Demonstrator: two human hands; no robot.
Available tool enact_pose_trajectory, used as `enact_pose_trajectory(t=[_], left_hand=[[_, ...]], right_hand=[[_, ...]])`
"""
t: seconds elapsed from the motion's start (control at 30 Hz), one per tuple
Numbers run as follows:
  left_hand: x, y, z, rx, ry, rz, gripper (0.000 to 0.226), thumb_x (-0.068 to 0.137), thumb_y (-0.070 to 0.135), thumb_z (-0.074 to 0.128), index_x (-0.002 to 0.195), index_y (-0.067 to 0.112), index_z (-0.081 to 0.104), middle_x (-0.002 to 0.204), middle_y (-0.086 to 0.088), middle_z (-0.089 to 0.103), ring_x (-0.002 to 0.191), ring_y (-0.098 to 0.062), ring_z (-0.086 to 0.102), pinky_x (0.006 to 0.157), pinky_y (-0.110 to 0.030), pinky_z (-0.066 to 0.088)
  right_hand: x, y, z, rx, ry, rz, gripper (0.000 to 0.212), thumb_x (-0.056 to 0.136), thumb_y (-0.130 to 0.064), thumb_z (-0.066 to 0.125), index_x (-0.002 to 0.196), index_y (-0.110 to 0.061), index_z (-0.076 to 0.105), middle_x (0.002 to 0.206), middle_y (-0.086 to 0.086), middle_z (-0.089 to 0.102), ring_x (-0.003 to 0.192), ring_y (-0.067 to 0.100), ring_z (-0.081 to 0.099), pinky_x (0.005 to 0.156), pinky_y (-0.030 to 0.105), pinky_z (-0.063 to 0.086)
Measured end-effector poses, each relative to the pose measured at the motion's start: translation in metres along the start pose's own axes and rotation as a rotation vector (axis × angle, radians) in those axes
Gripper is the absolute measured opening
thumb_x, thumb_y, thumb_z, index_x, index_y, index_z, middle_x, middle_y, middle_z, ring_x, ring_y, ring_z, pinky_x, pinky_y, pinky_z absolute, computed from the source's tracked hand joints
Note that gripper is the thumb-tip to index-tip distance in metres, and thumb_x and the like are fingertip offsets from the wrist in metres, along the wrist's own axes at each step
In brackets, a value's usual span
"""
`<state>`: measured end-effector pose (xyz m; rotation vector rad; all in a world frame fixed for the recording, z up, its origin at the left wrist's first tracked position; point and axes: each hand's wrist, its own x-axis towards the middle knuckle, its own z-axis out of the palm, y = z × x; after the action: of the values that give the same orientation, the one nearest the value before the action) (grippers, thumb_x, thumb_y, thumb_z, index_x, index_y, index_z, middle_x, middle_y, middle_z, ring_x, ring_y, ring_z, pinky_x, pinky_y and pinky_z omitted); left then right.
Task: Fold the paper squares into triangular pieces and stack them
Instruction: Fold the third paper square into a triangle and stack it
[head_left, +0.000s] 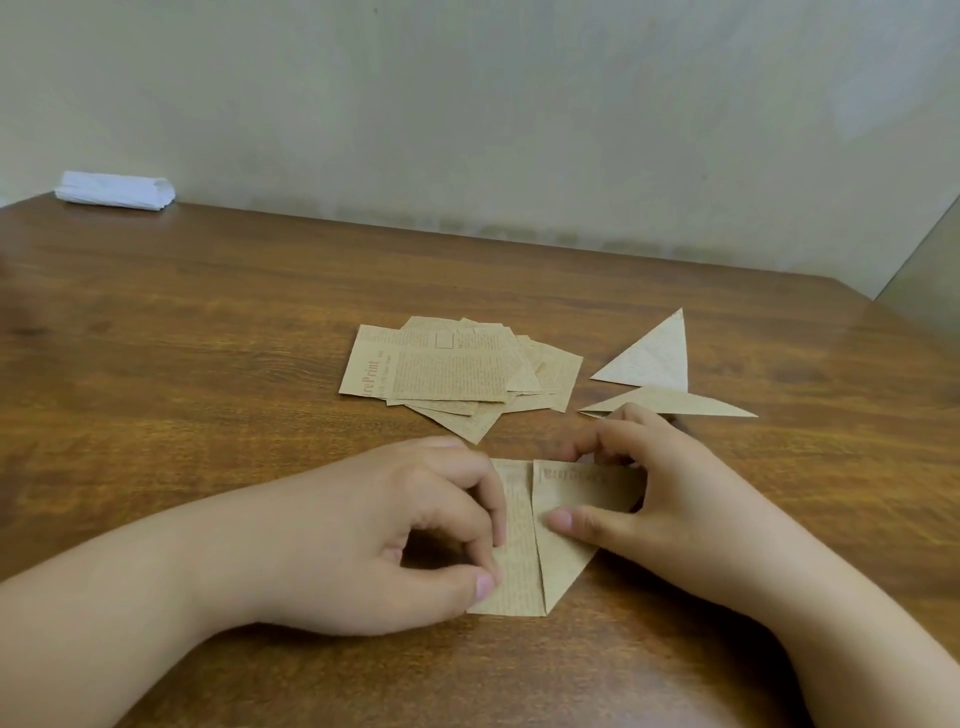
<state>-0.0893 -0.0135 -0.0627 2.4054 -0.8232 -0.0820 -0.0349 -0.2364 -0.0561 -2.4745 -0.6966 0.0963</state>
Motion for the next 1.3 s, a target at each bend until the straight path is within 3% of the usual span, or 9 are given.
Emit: enact_pose_trajectory(t=[0.17, 0.3, 0.37, 0.47, 0.53, 0.67, 0.9, 1.2, 1.3], left_hand=[[0.003, 0.005, -0.002, -0.010, 0.147, -0.096, 0.025, 0.074, 0.055, 0.056, 0.072, 0.031, 0.062, 0.108, 0.028, 0.047, 0.110, 0.003, 0.046, 0.083, -0.009, 0.036], [0.012, 0.017, -0.009, -0.146, 0.439, -0.317, 0.041, 0.056, 0.059, 0.068, 0.086, 0.042, 0.046, 0.112, 0.041, 0.042, 0.104, 0.026, 0.037, 0.077, -0.005, 0.033], [0.016, 0.015, -0.009, -0.298, 0.447, -0.346, 0.043, 0.060, 0.047, 0.075, 0.091, 0.044, 0.046, 0.106, 0.034, 0.056, 0.095, 0.015, 0.054, 0.077, -0.012, 0.045], [0.015, 0.014, -0.007, -0.575, 0.411, -0.360, 0.032, 0.066, 0.022, 0.081, 0.085, 0.038, 0.062, 0.090, 0.007, 0.071, 0.080, -0.013, 0.070, 0.072, -0.033, 0.059], [0.016, 0.012, -0.007, -0.679, 0.454, -0.351, 0.027, 0.064, 0.013, 0.080, 0.080, 0.030, 0.068, 0.087, 0.000, 0.072, 0.080, -0.018, 0.071, 0.070, -0.033, 0.059], [0.015, 0.011, -0.009, -0.791, 0.528, -0.308, 0.026, 0.057, 0.014, 0.076, 0.080, 0.025, 0.070, 0.084, 0.001, 0.071, 0.080, -0.017, 0.072, 0.067, -0.028, 0.058], [0.015, 0.013, -0.008, -0.788, 0.552, -0.257, 0.023, 0.056, 0.017, 0.074, 0.078, 0.023, 0.075, 0.088, -0.001, 0.069, 0.082, -0.013, 0.070, 0.066, -0.023, 0.057], [0.015, 0.012, -0.008, -0.786, 0.545, -0.265, 0.021, 0.055, 0.017, 0.073, 0.075, 0.024, 0.075, 0.087, -0.001, 0.069, 0.083, -0.016, 0.071, 0.066, -0.026, 0.058], [0.015, 0.012, -0.009, -0.797, 0.552, -0.275, 0.022, 0.055, 0.018, 0.073, 0.075, 0.027, 0.075, 0.087, -0.001, 0.069, 0.083, -0.018, 0.071, 0.067, -0.030, 0.059]], right_hand=[[-0.001, -0.001, -0.002, 0.208, 0.065, 0.008, 0.012, 0.081, -0.027, 0.072, 0.085, -0.036, 0.067, 0.087, -0.020, 0.065, 0.083, -0.004, 0.059, 0.072, 0.010, 0.044], [0.000, -0.014, -0.002, 0.569, 0.021, -0.027, 0.027, 0.071, -0.020, 0.078, 0.092, -0.033, 0.068, 0.081, 0.001, 0.071, 0.083, 0.022, 0.068, 0.086, 0.042, 0.054], [0.000, -0.020, -0.002, 0.675, 0.017, -0.040, 0.030, 0.065, -0.021, 0.077, 0.092, -0.031, 0.068, 0.078, 0.006, 0.071, 0.082, 0.030, 0.068, 0.087, 0.048, 0.053], [0.000, -0.024, -0.001, 0.740, 0.024, -0.026, 0.033, 0.061, -0.021, 0.078, 0.091, -0.031, 0.068, 0.076, 0.008, 0.072, 0.082, 0.034, 0.069, 0.084, 0.046, 0.054], [0.000, -0.024, -0.002, 0.801, 0.050, 0.016, 0.033, 0.060, -0.020, 0.082, 0.090, -0.027, 0.070, 0.075, 0.010, 0.072, 0.074, 0.032, 0.070, 0.077, 0.038, 0.057], [0.000, -0.023, -0.006, 0.921, 0.080, 0.112, 0.014, 0.059, -0.021, 0.075, 0.071, -0.014, 0.073, 0.062, 0.008, 0.067, 0.048, 0.010, 0.059, 0.059, 0.020, 0.053], [0.000, -0.025, -0.004, 0.863, 0.084, 0.074, 0.011, 0.062, -0.028, 0.070, 0.064, -0.019, 0.074, 0.056, 0.006, 0.065, 0.050, 0.007, 0.056, 0.054, 0.015, 0.045], [-0.001, -0.020, -0.005, 0.826, 0.138, 0.104, 0.027, 0.060, -0.037, 0.069, 0.073, -0.013, 0.075, 0.060, 0.010, 0.067, 0.060, 0.019, 0.053, 0.062, 0.028, 0.040], [0.000, -0.019, -0.005, 0.843, 0.182, 0.110, 0.027, 0.063, -0.034, 0.067, 0.069, -0.009, 0.072, 0.059, 0.006, 0.067, 0.055, 0.011, 0.058, 0.058, 0.021, 0.042]])
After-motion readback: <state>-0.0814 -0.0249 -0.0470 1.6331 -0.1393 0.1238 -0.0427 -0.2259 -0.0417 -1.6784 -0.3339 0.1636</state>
